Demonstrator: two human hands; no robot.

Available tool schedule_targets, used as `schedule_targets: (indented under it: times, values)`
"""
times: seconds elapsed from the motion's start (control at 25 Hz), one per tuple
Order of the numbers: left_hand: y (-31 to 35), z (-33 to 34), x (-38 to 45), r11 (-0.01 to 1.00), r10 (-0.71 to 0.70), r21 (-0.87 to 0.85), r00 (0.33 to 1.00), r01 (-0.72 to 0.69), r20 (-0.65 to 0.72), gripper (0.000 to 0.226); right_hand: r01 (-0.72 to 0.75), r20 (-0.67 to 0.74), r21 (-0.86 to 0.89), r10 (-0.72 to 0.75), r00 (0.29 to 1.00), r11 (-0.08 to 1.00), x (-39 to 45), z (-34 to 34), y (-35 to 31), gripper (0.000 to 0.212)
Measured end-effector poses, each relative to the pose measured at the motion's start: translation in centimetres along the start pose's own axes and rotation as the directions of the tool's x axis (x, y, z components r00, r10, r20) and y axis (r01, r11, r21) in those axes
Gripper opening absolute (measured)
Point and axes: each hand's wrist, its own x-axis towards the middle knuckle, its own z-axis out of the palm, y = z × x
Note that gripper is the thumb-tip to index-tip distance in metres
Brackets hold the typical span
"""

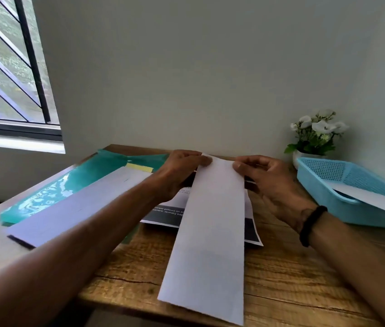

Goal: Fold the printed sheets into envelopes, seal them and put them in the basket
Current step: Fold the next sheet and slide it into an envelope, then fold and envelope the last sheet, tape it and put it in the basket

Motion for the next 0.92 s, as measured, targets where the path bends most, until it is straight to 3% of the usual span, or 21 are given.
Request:
schedule_targets:
  times: [0.08, 0.16, 0.28, 0.36, 0.4, 0.44, 0.48, 0.52, 0.6, 0.64, 0.72, 0.8, 0.84, 0.92]
  values:
    - [-0.3, -0.1, 0.3, 0.998, -0.013, -0.061, 0.999, 0.01, -0.046, 0.005, -0.087, -0.014, 0.153, 0.091, 0.996, 0.984, 0.2, -0.1, -0.2, 0.025]
    - [-0.5, -0.4, 0.6, 0.994, -0.023, -0.107, 0.992, 0.009, -0.126, 0.006, -0.164, 0.088, 0.209, 0.148, 0.985, 0.964, 0.1, -0.2, -0.4, 0.036]
    - [-0.8, -1.4, 1.4, 0.981, -0.054, -0.196, 0.961, 0.0, -0.272, 0.004, -0.255, 0.298, 0.083, 0.22, 0.929, 0.963, -0.8, 0.1, -0.8, 0.048]
    - [-1.2, -2.3, 2.1, 0.979, -0.061, -0.205, 0.948, -0.004, -0.311, 0.013, -0.241, 0.268, 0.017, 0.228, 0.936, 0.97, -1.0, 0.4, -0.8, 0.048]
    - [-1.6, -2.5, 2.4, 0.991, -0.026, -0.131, 0.947, -0.017, -0.321, 0.024, -0.218, 0.213, -0.002, 0.214, 0.953, 0.976, -0.9, 0.5, -0.7, 0.047]
    - [-2.0, -2.7, 2.6, 0.997, 0.055, 0.068, 0.941, -0.035, -0.333, 0.037, -0.19, 0.162, -0.034, 0.193, 0.968, 0.981, -1.0, 0.5, -0.5, 0.046]
    - [-2.3, -2.7, 2.5, 0.932, 0.182, 0.356, 0.93, -0.061, -0.319, 0.047, -0.162, 0.121, -0.083, 0.171, 0.978, 0.983, -1.0, 0.5, -0.3, 0.044]
    - [-2.5, -2.5, 2.2, 0.785, 0.316, 0.61, 0.917, -0.108, -0.242, 0.051, -0.14, 0.1, -0.156, 0.157, 0.983, 0.978, -1.1, 0.4, -0.2, 0.041]
    - [-2.2, -1.5, 1.0, 0.501, 0.465, 0.82, 0.885, -0.278, 0.016, 0.046, -0.058, 0.109, -0.356, 0.103, 0.989, 0.933, -1.0, 0.0, -0.3, 0.03]
    - [-2.1, -1.1, 0.6, 0.435, 0.444, 0.834, 0.887, -0.339, 0.129, 0.047, 0.046, 0.132, -0.477, 0.019, 0.991, 0.878, -0.7, -0.4, -0.5, 0.023]
    - [-2.2, -0.4, 0.2, 0.4, 0.284, 0.844, 0.924, -0.357, 0.255, 0.058, 0.281, 0.152, -0.727, -0.251, 0.956, 0.627, 0.4, -1.9, -1.4, 0.012]
    - [-2.6, -0.3, 0.3, 0.302, 0.114, 0.898, 0.947, -0.321, 0.3, 0.067, 0.311, 0.136, -0.854, -0.399, 0.907, 0.416, 1.5, -3.8, -2.6, 0.014]
    - [-2.7, -0.4, 0.6, 0.266, 0.054, 0.913, 0.95, -0.309, 0.306, 0.07, 0.266, 0.123, -0.886, -0.362, 0.924, 0.379, 2.0, -4.6, -2.9, 0.019]
    - [-2.7, -0.6, 0.8, 0.261, 0.01, 0.917, 0.951, -0.302, 0.31, 0.073, 0.132, 0.097, -0.945, -0.128, 0.987, 0.3, 2.8, -5.6, -2.5, 0.03]
